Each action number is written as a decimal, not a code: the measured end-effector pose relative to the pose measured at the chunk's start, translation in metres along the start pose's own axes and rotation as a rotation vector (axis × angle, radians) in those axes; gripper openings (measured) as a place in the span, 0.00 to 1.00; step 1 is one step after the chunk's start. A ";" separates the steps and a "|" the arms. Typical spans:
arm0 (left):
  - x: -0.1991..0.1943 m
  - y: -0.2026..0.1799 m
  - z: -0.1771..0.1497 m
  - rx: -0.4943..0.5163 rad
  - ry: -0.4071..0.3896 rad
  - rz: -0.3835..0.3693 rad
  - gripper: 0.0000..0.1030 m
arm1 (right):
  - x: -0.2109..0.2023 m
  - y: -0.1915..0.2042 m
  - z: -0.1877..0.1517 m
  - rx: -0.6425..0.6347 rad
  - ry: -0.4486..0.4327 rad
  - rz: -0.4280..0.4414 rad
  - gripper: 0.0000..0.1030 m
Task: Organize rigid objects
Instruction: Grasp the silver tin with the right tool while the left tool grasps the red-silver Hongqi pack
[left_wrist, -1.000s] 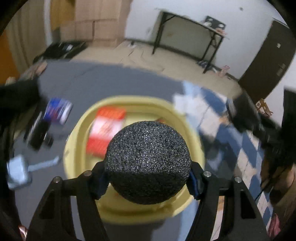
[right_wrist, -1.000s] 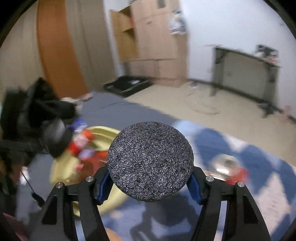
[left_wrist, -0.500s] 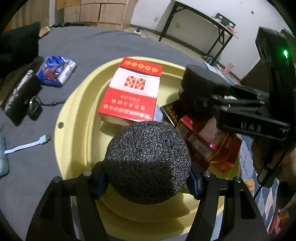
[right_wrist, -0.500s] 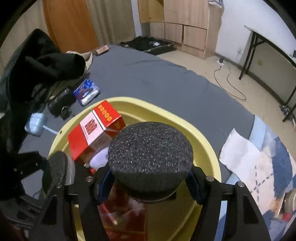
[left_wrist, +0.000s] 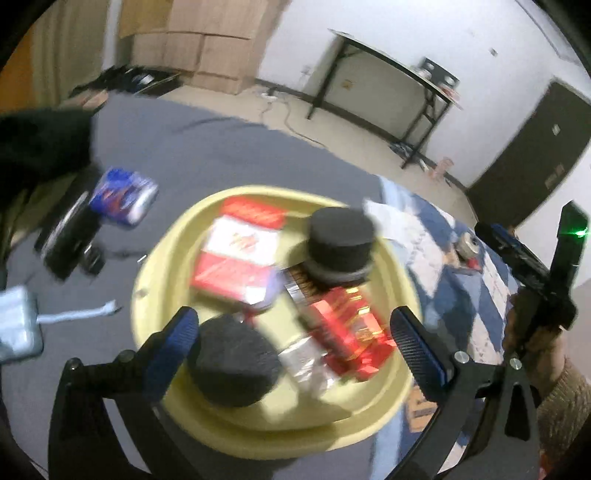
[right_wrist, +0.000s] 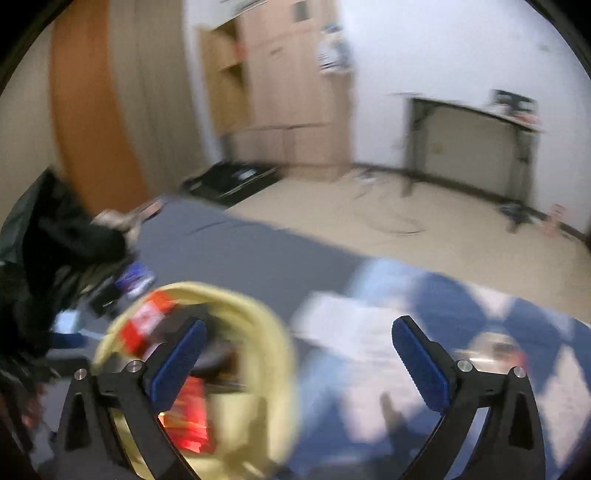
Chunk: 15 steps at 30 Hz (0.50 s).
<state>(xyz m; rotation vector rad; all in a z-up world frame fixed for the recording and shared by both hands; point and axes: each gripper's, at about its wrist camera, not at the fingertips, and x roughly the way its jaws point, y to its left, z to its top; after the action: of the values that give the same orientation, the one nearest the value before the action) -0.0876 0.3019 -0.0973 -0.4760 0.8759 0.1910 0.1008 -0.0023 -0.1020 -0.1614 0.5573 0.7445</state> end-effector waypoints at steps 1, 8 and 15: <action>0.007 -0.024 0.008 0.036 0.012 -0.005 1.00 | -0.001 -0.014 -0.005 0.001 -0.002 -0.043 1.00; 0.048 -0.109 0.009 0.185 0.067 -0.101 1.00 | 0.033 -0.080 -0.031 0.003 0.089 -0.117 0.98; 0.103 -0.170 -0.007 0.278 0.132 -0.127 1.00 | 0.066 -0.105 -0.027 -0.028 0.153 -0.060 0.69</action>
<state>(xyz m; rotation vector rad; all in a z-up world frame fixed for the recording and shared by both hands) 0.0322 0.1461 -0.1257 -0.2850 0.9809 -0.0795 0.2002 -0.0488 -0.1655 -0.2615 0.6848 0.6855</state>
